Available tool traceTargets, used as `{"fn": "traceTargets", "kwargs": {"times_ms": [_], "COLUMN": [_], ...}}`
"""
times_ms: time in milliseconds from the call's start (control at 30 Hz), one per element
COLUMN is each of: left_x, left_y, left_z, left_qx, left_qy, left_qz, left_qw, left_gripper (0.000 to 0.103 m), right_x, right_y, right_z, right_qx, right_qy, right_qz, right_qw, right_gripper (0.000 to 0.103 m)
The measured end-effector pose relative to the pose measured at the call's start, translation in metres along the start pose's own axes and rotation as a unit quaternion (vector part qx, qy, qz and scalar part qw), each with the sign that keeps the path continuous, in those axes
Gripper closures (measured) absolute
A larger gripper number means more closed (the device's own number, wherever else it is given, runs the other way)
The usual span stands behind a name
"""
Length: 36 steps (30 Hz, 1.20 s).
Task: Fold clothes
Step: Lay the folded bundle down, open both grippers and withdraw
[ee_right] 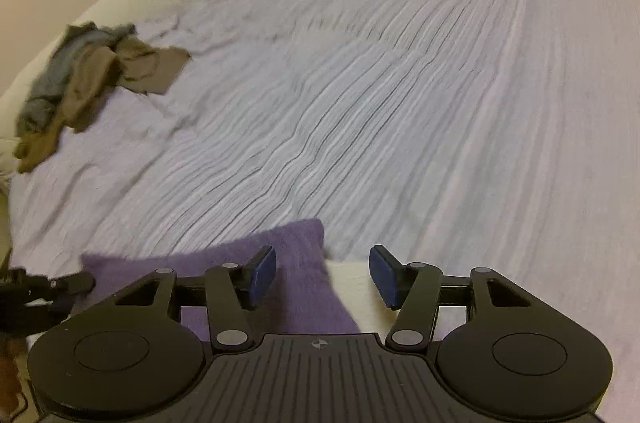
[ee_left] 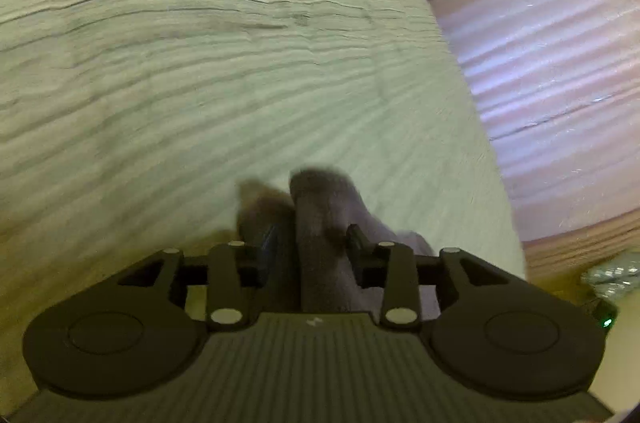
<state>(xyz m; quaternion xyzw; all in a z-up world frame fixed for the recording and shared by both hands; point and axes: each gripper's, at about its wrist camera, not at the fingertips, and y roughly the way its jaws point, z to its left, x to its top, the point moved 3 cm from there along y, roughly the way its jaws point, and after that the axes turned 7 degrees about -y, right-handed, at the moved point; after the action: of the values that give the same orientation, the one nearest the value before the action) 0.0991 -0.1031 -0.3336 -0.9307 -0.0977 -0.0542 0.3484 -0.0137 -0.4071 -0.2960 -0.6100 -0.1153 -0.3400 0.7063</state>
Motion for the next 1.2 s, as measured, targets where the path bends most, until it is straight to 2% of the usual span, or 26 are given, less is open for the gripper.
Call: {"fn": "traceTargets", "kwargs": {"times_ms": [100, 200, 233, 300, 400, 467, 567, 667, 733, 833, 900, 967, 1033, 1067, 1100, 1167, 1200], "left_x": [-0.031, -0.072, -0.083, -0.096, -0.113, -0.120, -0.126, -0.134, -0.139, -0.147, -0.150, -0.155, -0.161, -0.161, -0.156, -0.144, -0.139], "left_y": [-0.030, -0.050, -0.052, -0.051, -0.046, -0.043, -0.046, -0.053, -0.054, -0.049, -0.047, -0.046, -0.043, -0.042, -0.042, -0.042, -0.040], "left_z": [-0.003, -0.004, -0.004, -0.003, -0.005, -0.009, -0.008, -0.010, -0.019, -0.031, -0.036, -0.040, -0.043, -0.041, -0.035, -0.015, -0.001], "left_qx": [-0.021, -0.052, -0.056, -0.039, -0.014, -0.004, -0.007, 0.009, 0.028, 0.038, 0.043, 0.056, 0.071, 0.072, 0.063, 0.034, 0.020], "left_qy": [-0.001, 0.013, 0.023, 0.052, 0.107, 0.148, 0.145, 0.161, 0.194, 0.257, 0.297, 0.342, 0.380, 0.374, 0.337, 0.232, 0.171], "left_qz": [0.015, 0.036, 0.036, 0.017, -0.005, -0.018, -0.034, -0.057, -0.070, -0.075, -0.082, -0.093, -0.086, -0.076, -0.065, -0.046, -0.041], "left_qw": [0.9997, 0.9979, 0.9975, 0.9978, 0.9941, 0.9888, 0.9889, 0.9854, 0.9781, 0.9626, 0.9504, 0.9333, 0.9184, 0.9213, 0.9372, 0.9712, 0.9843], "left_gripper": [0.073, 0.064, 0.061, 0.057, 0.067, 0.082, 0.087, 0.085, 0.081, 0.070, 0.071, 0.082, 0.087, 0.089, 0.090, 0.091, 0.091], "right_x": [-0.018, -0.039, -0.048, -0.065, -0.070, -0.073, -0.078, -0.082, -0.083, -0.086, -0.087, -0.088, -0.088, -0.089, -0.089, -0.090, -0.090], "right_y": [-0.039, -0.072, -0.076, -0.084, -0.081, -0.079, -0.075, -0.072, -0.071, -0.072, -0.071, -0.070, -0.070, -0.070, -0.071, -0.073, -0.075], "right_z": [0.005, 0.013, 0.015, 0.019, 0.017, 0.017, 0.015, 0.014, 0.015, 0.013, 0.011, 0.010, 0.009, 0.009, 0.010, 0.011, 0.012], "right_qx": [0.003, 0.008, 0.014, 0.024, 0.034, 0.041, 0.051, 0.061, 0.067, 0.070, 0.075, 0.077, 0.079, 0.081, 0.079, 0.076, 0.075], "right_qy": [-0.004, -0.009, -0.006, -0.002, -0.001, -0.001, 0.000, 0.001, -0.006, -0.012, -0.006, -0.003, -0.003, -0.003, -0.006, -0.011, -0.014], "right_qz": [-0.012, -0.011, -0.006, 0.005, 0.008, 0.011, 0.014, 0.018, 0.022, 0.026, 0.026, 0.024, 0.023, 0.023, 0.022, 0.020, 0.019], "right_qw": [1.000, 1.000, 1.000, 1.000, 0.999, 0.999, 0.999, 0.998, 0.997, 0.997, 0.997, 0.997, 0.997, 0.996, 0.997, 0.997, 0.997], "right_gripper": [0.047, 0.047, 0.047, 0.047, 0.047, 0.047, 0.047, 0.047, 0.047, 0.047, 0.047, 0.047, 0.047, 0.047, 0.047, 0.047, 0.047]}}
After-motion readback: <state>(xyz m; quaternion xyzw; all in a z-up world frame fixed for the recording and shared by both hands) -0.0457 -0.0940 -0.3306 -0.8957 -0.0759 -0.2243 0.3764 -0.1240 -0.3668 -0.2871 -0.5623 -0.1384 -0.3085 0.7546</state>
